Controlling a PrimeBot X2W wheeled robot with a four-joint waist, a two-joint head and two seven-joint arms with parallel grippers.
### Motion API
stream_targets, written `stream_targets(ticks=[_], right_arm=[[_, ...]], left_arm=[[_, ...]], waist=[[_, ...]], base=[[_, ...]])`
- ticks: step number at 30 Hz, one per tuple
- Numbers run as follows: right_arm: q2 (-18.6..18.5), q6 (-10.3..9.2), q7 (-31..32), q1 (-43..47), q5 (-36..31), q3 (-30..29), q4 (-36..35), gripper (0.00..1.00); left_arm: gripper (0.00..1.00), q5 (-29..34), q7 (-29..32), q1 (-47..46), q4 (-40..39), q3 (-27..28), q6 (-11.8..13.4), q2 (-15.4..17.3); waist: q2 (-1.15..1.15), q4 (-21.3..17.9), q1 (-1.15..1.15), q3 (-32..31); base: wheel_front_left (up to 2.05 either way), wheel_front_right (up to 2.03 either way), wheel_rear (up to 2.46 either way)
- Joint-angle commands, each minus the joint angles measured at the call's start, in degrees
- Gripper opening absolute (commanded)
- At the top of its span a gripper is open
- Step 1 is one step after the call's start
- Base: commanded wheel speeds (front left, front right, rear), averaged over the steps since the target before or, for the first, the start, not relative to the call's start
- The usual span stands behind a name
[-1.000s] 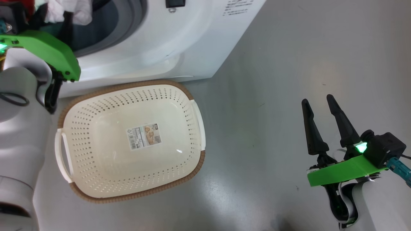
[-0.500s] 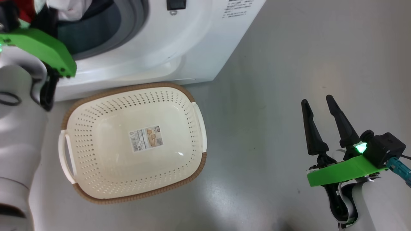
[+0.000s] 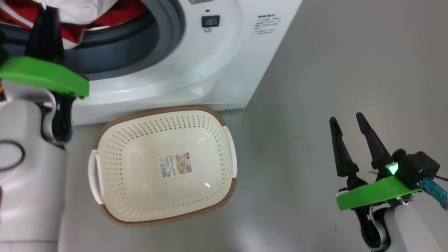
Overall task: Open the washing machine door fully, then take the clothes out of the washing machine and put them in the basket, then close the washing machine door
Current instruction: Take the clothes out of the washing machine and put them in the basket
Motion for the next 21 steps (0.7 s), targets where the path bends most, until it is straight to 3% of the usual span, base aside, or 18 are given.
stream_targets(ticks=[1, 5, 21], right_arm=[[0.04, 0.36, -0.37, 1.44, -0.5, 0.8, -0.96, 1.0], [0.04, 0.36, -0.37, 2.24, -0.45, 0.61, -0.74, 1.0], [0.04, 0.36, -0.37, 2.7, -0.77, -0.11, -0.21, 1.0]], left_arm=[[0.0, 0.67, -0.44, 1.63, -2.12, 1.99, -0.4, 1.83], [0.0, 3.75, -0.44, 7.99, -9.11, 6.23, -0.64, -1.08], [0.0, 9.42, -0.44, 26.69, -35.65, 10.48, -0.68, -6.83]], waist=[[0.0, 1.34, 0.0, -1.45], [0.0, 2.4, 0.0, -2.8], [0.0, 4.89, 0.0, -4.23]], base=[[0.0, 0.0, 0.0], [0.0, 0.0, 0.0], [0.0, 0.0, 0.0]])
